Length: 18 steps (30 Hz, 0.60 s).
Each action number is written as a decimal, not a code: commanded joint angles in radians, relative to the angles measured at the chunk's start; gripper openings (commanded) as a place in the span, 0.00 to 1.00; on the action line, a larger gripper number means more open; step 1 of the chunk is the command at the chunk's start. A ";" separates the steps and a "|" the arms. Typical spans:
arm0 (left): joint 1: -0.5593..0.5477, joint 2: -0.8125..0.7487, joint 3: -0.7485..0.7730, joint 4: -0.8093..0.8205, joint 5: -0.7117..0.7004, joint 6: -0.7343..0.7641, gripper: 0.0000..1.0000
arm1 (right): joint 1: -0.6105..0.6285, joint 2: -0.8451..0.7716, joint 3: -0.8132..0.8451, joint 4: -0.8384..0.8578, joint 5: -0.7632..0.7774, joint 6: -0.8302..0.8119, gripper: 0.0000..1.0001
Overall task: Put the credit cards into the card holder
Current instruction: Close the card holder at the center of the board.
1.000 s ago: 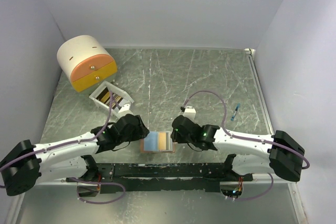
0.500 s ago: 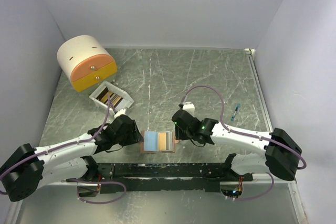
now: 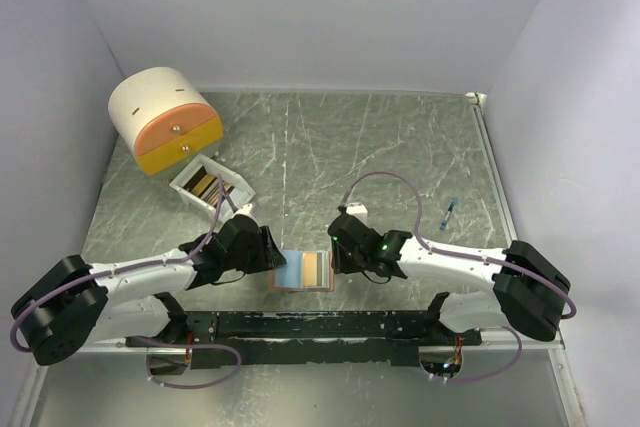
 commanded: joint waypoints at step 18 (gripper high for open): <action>0.005 0.073 0.031 -0.002 0.040 0.082 0.11 | -0.008 -0.014 -0.043 0.057 -0.022 0.055 0.27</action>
